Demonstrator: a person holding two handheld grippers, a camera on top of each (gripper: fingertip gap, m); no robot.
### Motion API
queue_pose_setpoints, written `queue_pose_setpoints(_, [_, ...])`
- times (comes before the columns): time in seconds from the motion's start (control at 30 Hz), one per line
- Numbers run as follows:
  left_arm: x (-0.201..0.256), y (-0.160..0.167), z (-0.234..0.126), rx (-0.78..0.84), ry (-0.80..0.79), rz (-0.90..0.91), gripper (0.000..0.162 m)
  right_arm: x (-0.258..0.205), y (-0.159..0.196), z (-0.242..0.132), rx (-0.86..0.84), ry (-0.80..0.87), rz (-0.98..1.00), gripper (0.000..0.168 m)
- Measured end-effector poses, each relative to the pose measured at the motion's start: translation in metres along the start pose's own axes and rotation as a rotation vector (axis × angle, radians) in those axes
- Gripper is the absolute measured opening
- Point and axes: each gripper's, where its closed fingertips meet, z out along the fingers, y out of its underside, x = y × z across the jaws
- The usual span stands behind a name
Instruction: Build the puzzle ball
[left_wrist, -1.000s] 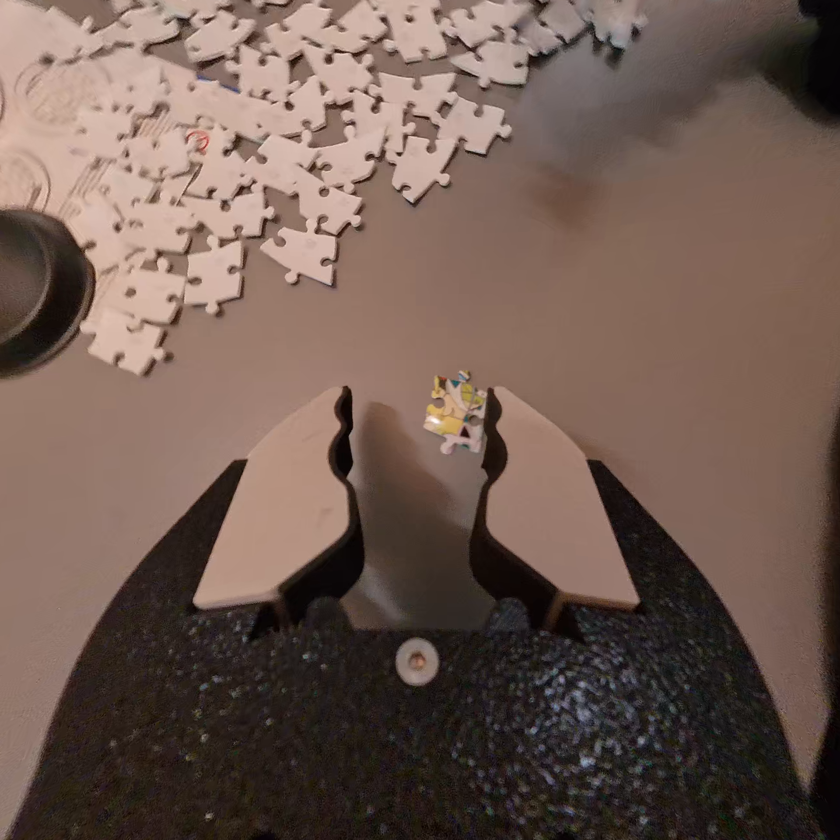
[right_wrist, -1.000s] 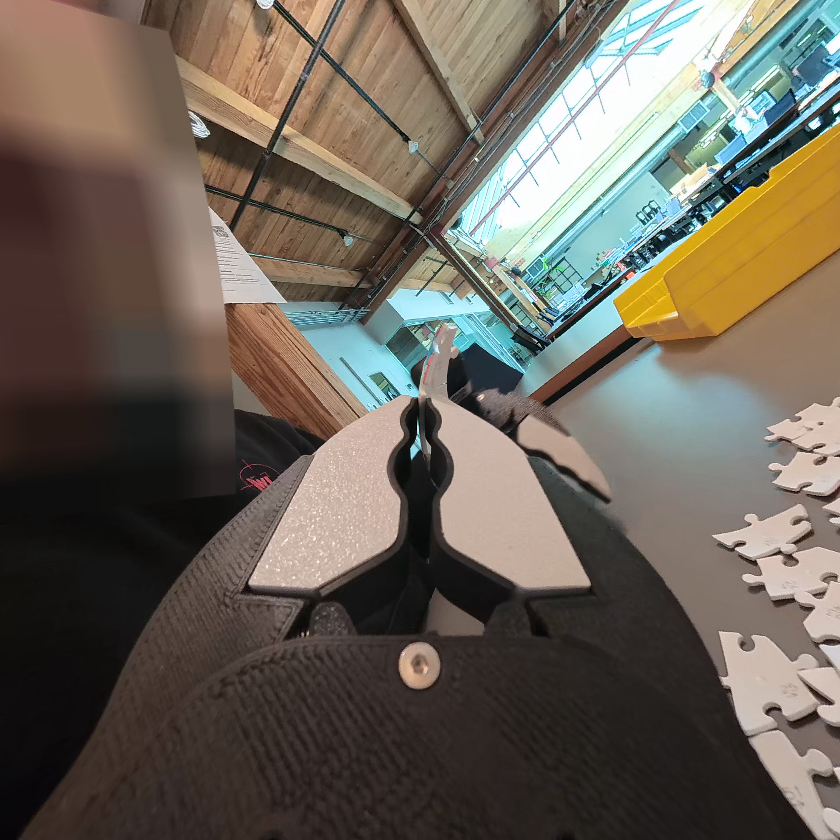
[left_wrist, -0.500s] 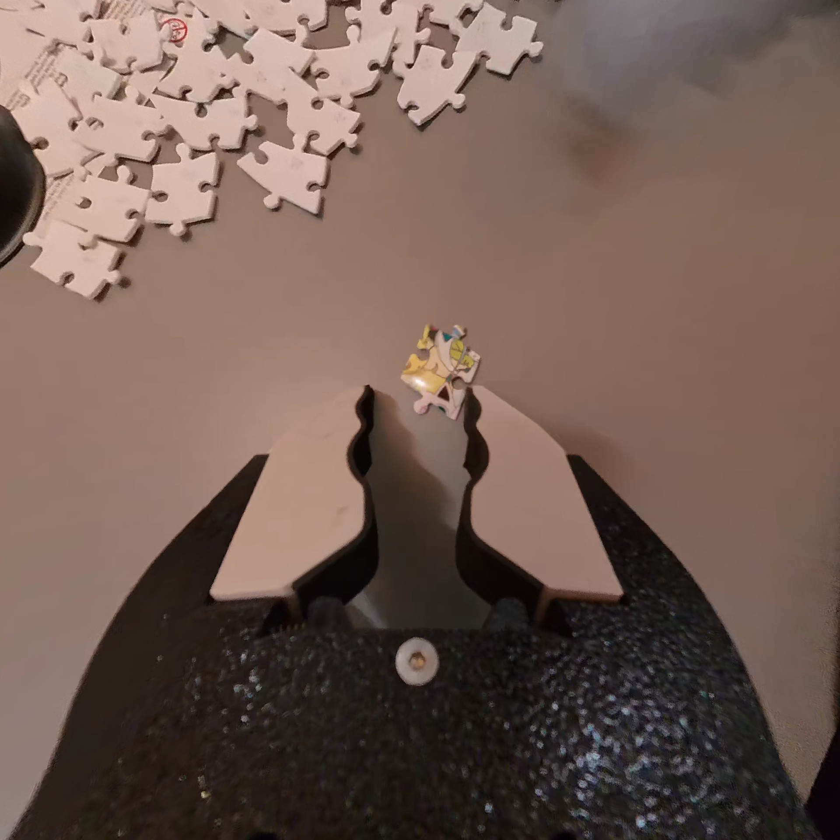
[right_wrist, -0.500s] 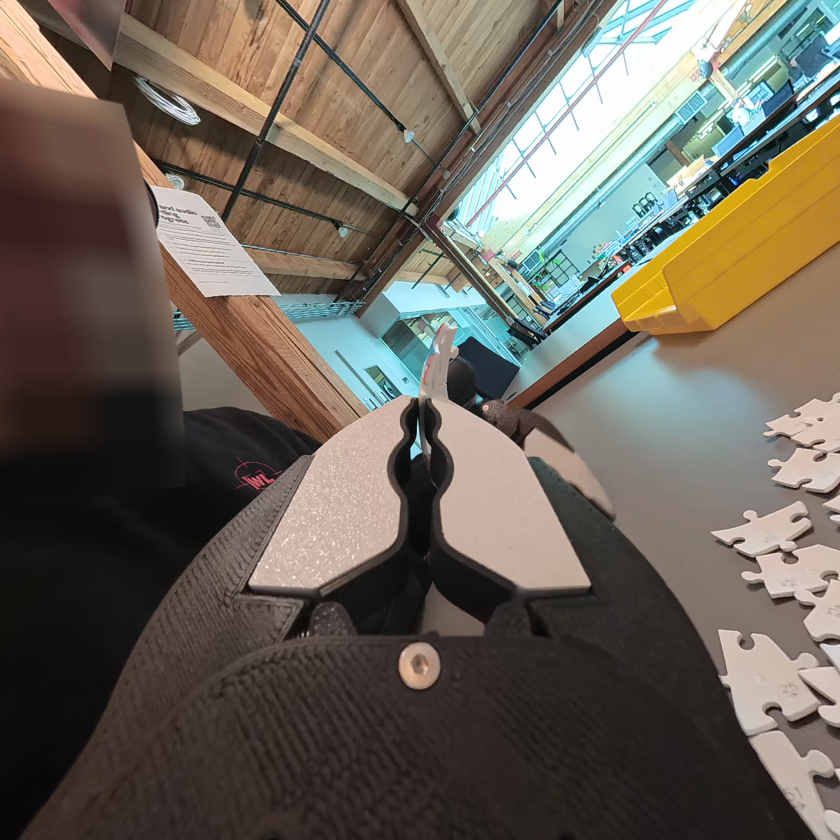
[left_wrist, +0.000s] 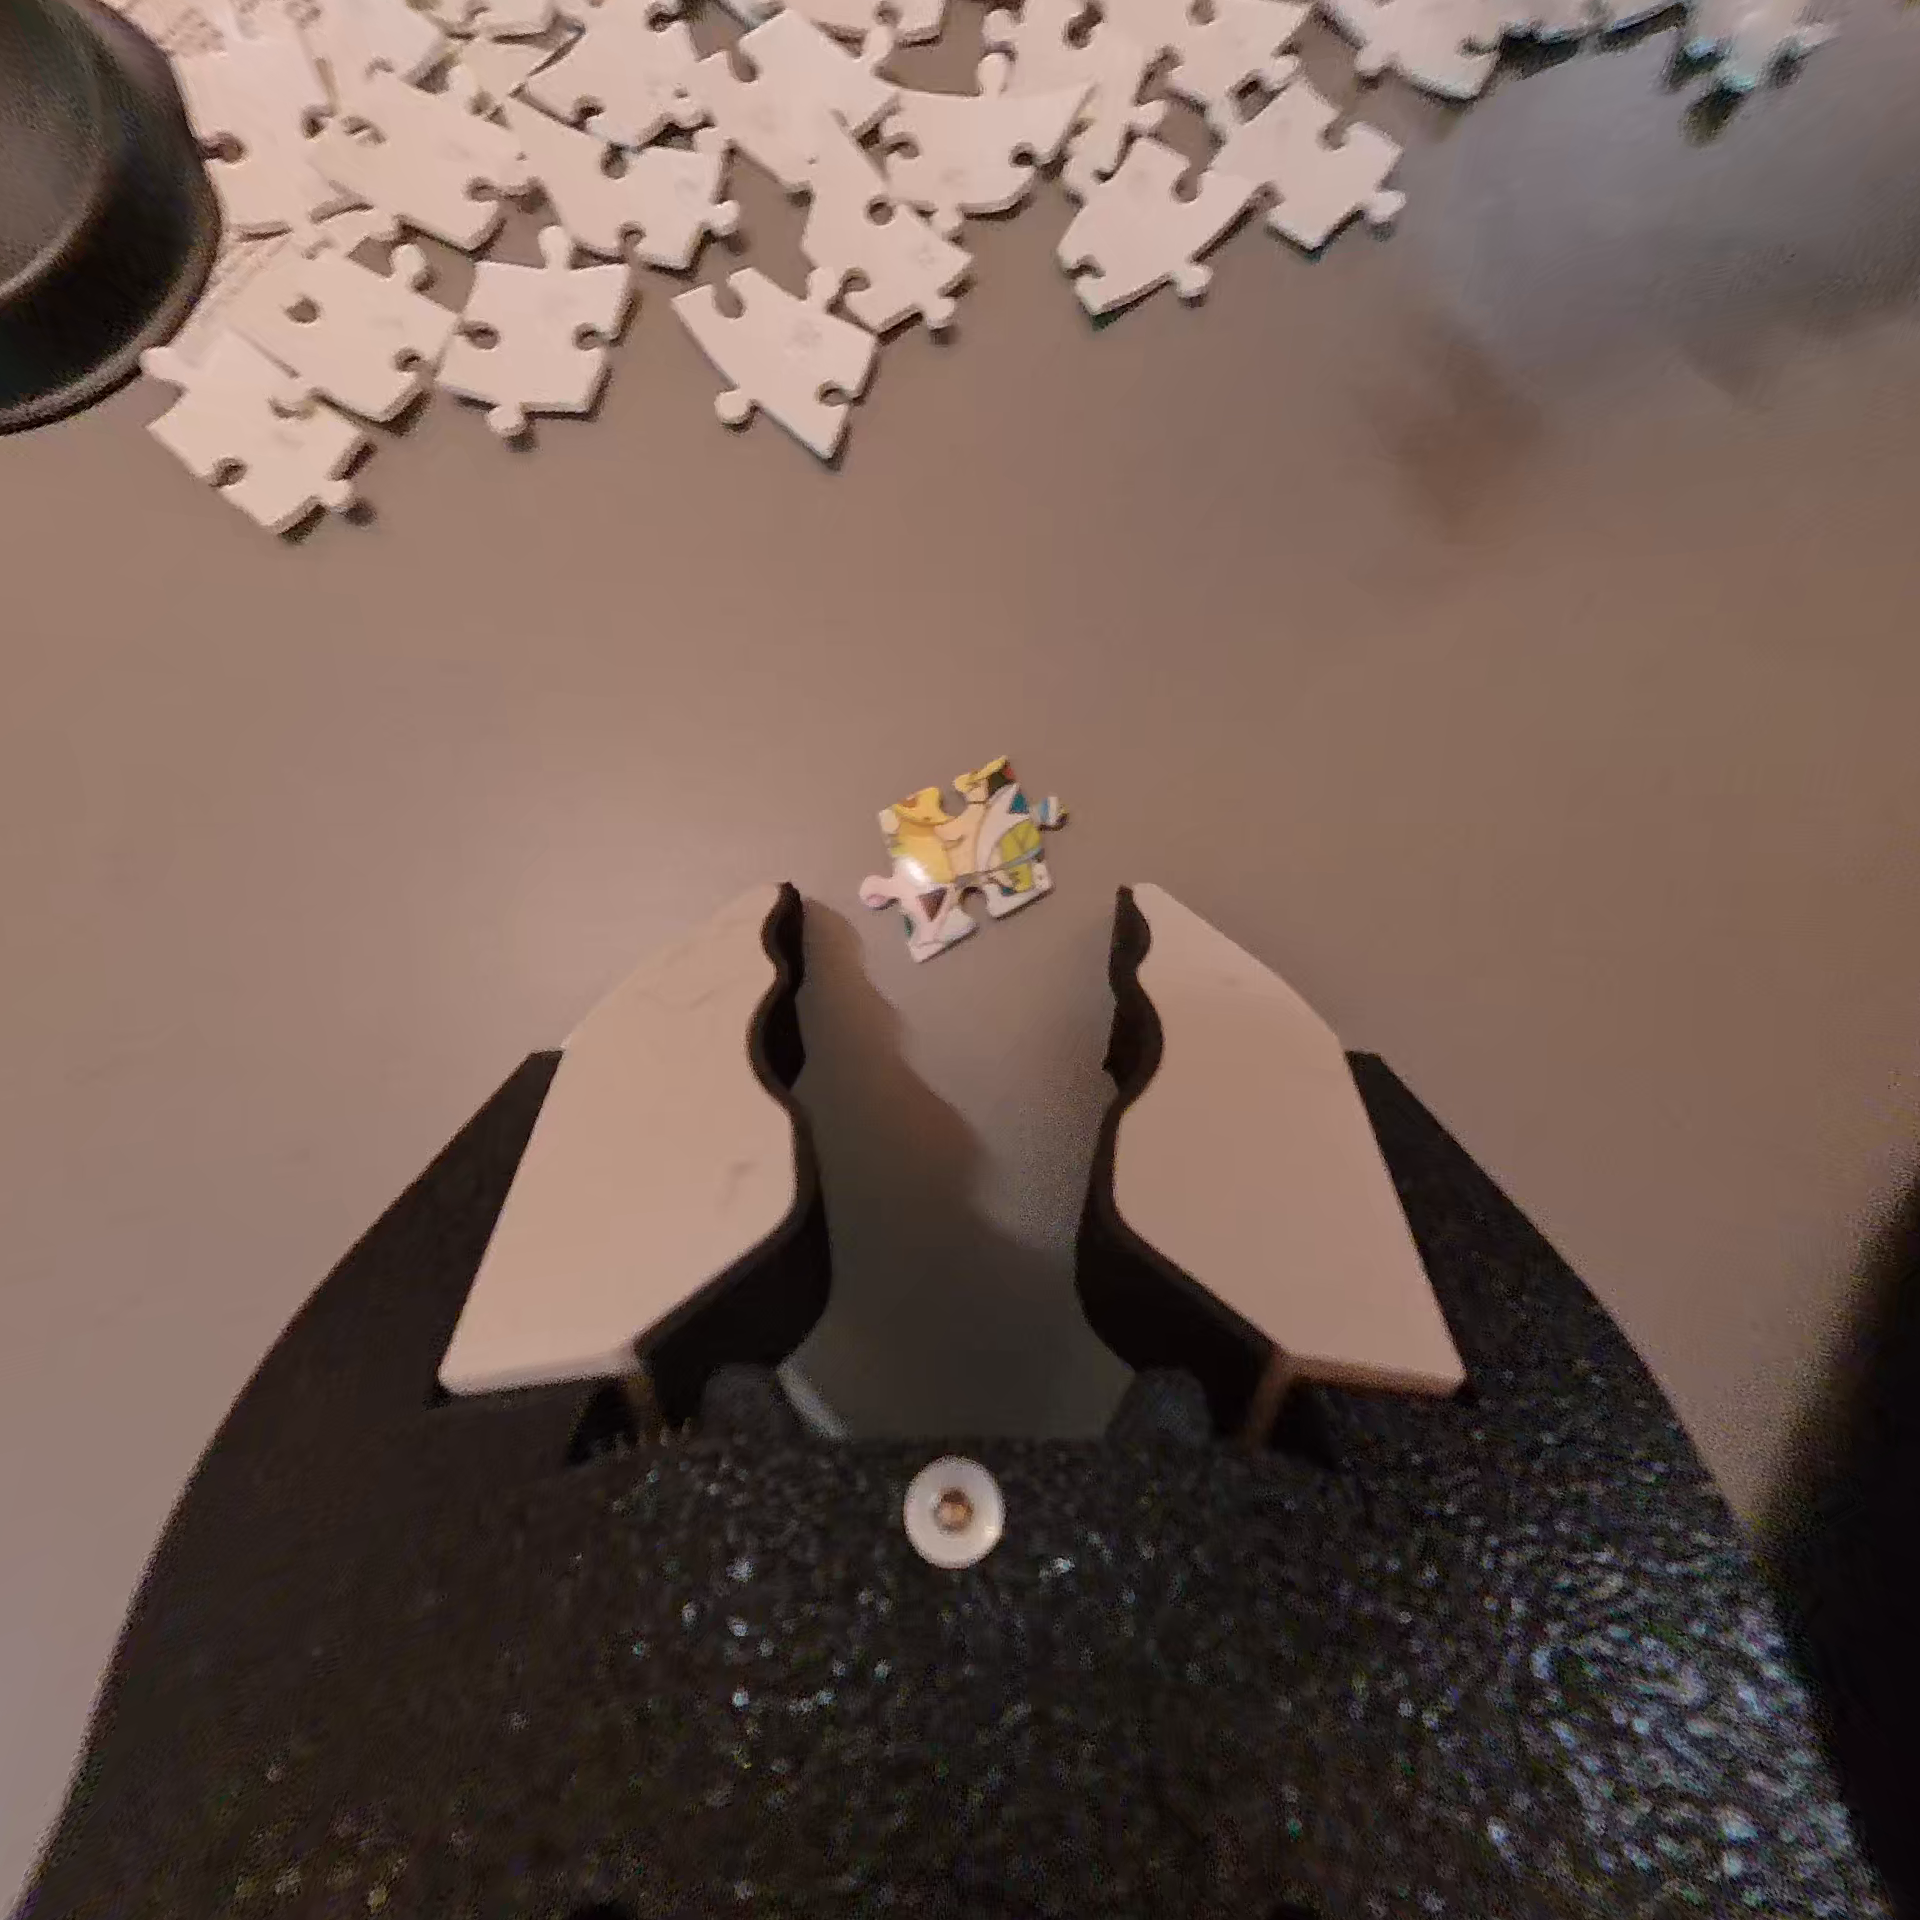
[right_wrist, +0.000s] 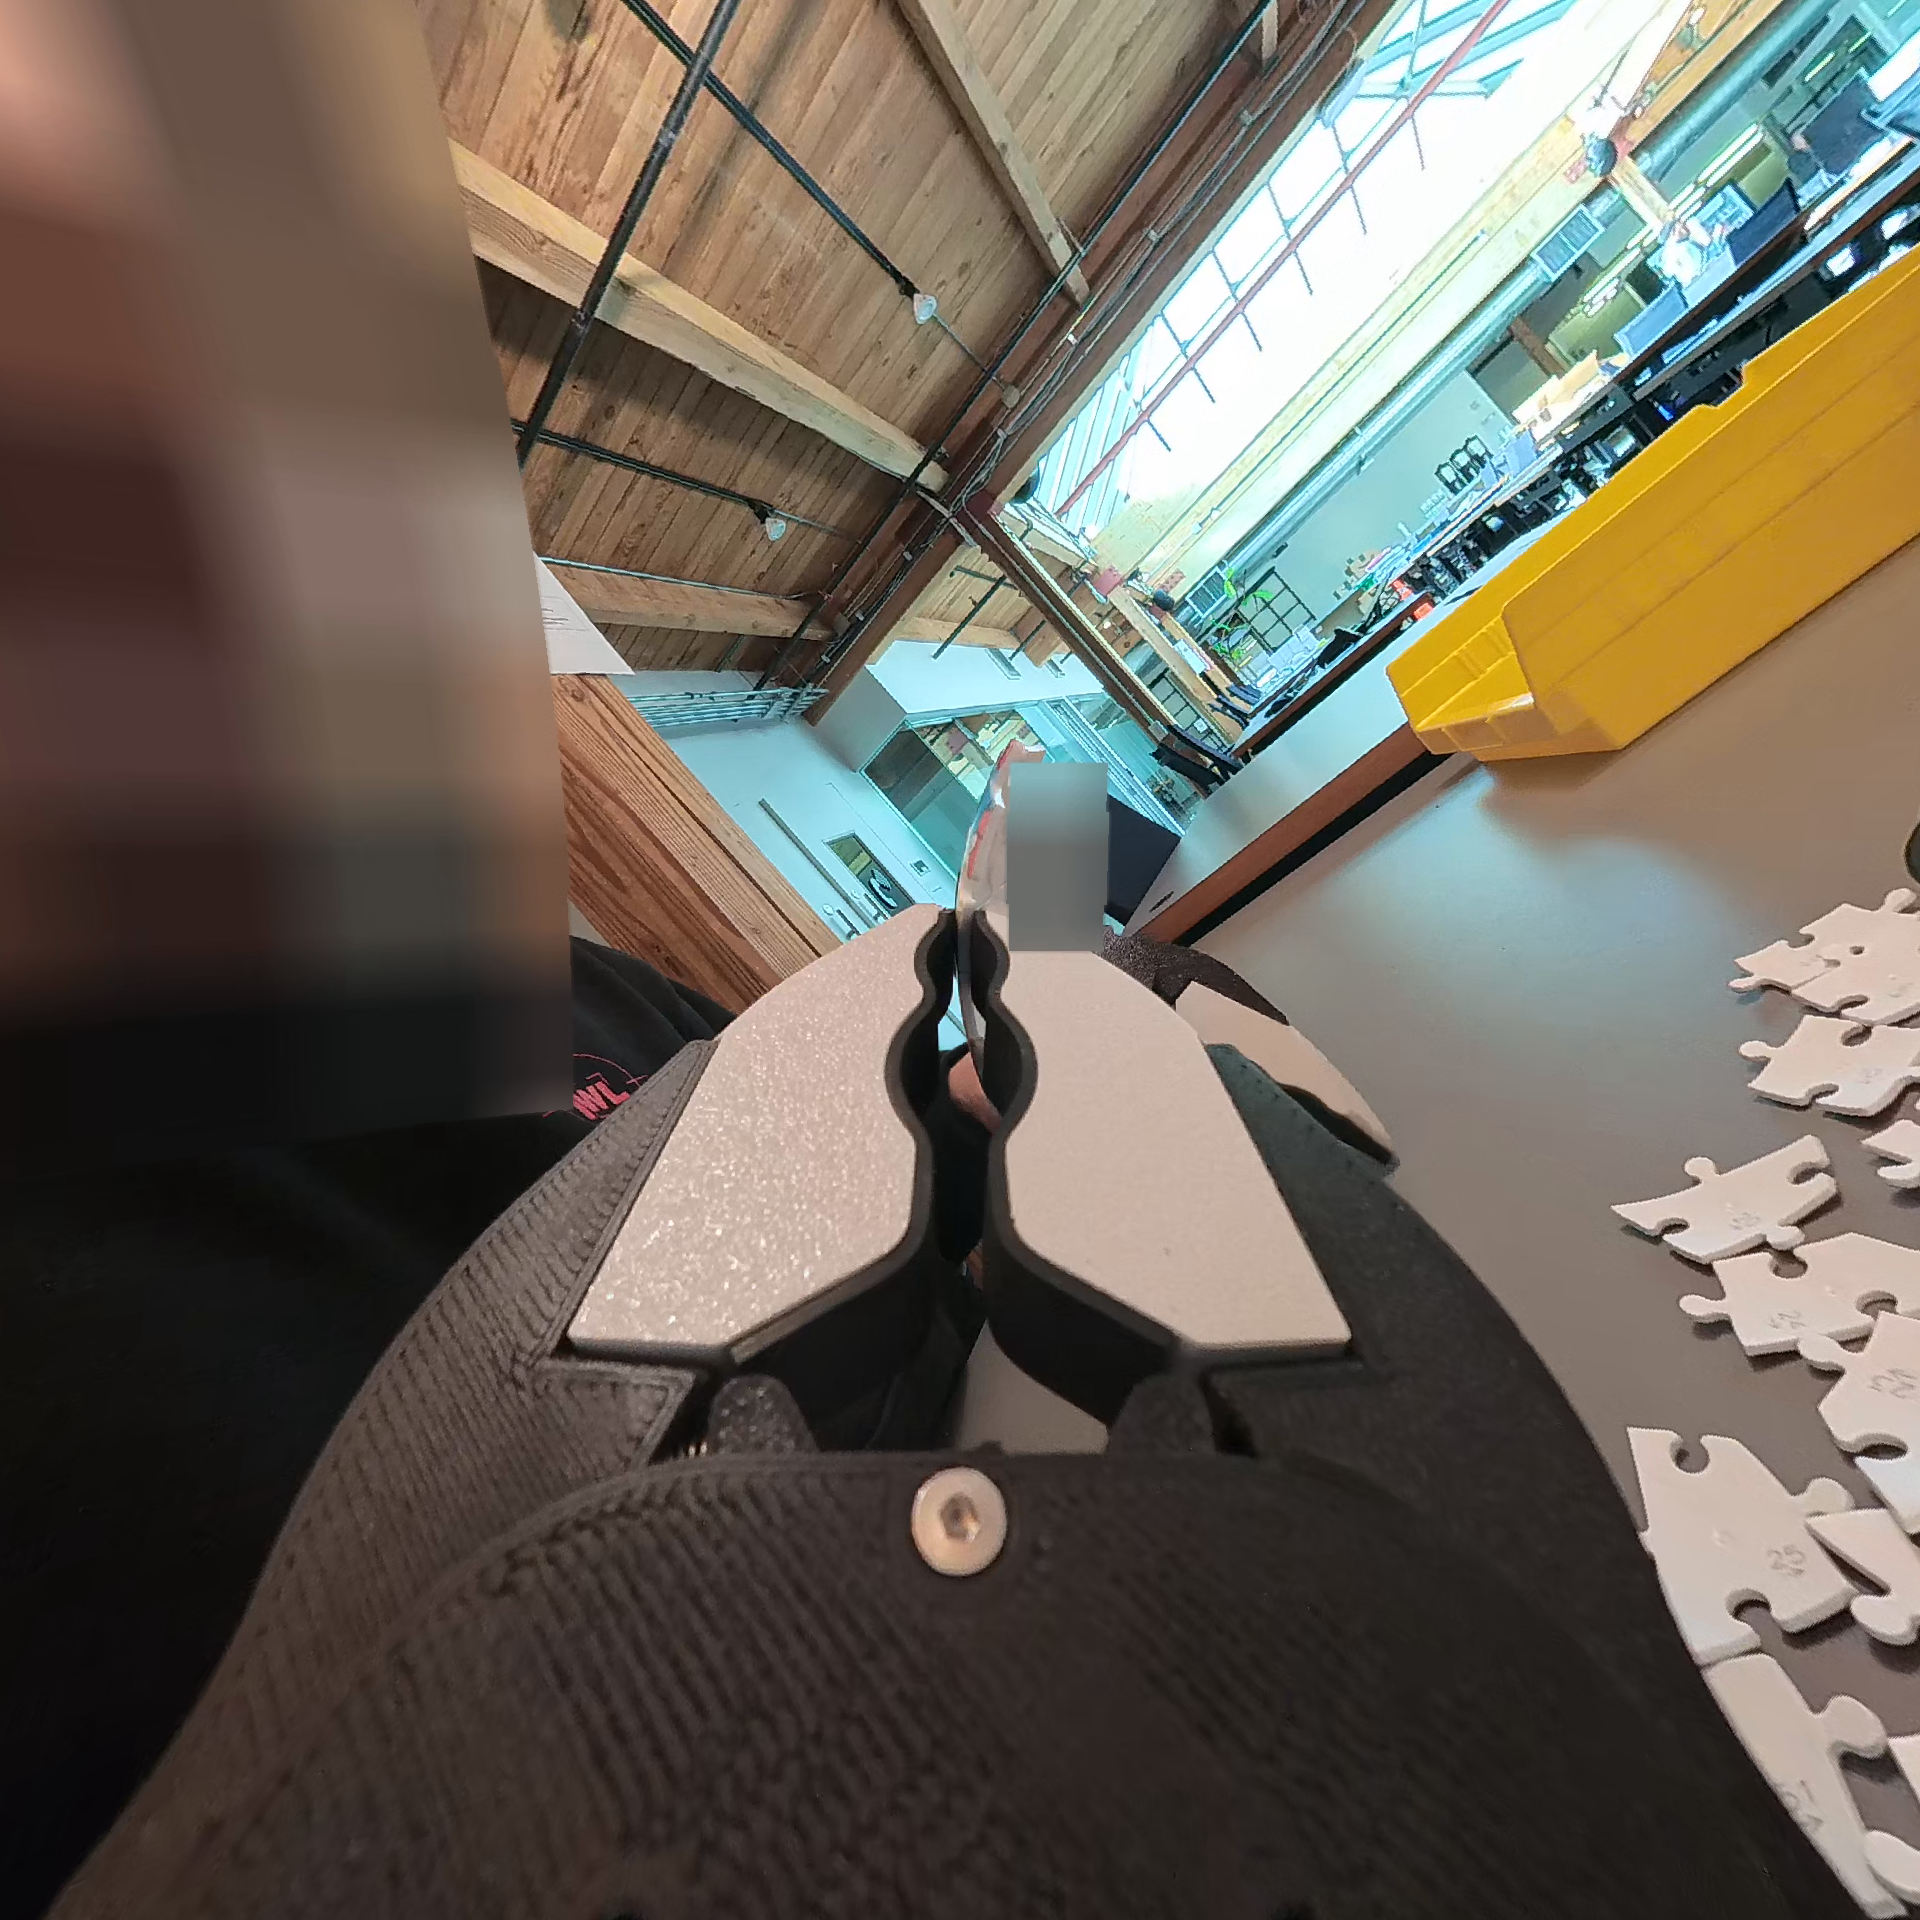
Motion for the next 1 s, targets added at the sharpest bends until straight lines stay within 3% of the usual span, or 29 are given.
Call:
queue_pose_setpoints(0.2, [0.001, 0.002, 0.002, -0.016, -0.057, -0.037, 0.054, 0.0, 0.001, 0.001, -0.006, 0.005, -0.008, 0.003])
queue_pose_setpoints(0.4, [0.002, 0.002, 0.0, -0.035, -0.072, 0.071, 0.055, 0.0, 0.001, 0.001, -0.006, 0.004, -0.006, 0.002])
queue_pose_setpoints(0.7, [0.004, 0.005, -0.001, -0.063, -0.042, -0.011, 0.045, 0.001, 0.001, 0.0, -0.006, 0.009, -0.006, 0.003])
queue_pose_setpoints(1.0, [0.045, -0.005, -0.003, -0.039, 0.143, 0.044, 0.045, 0.0, 0.001, 0.0, -0.005, 0.01, -0.009, 0.002])
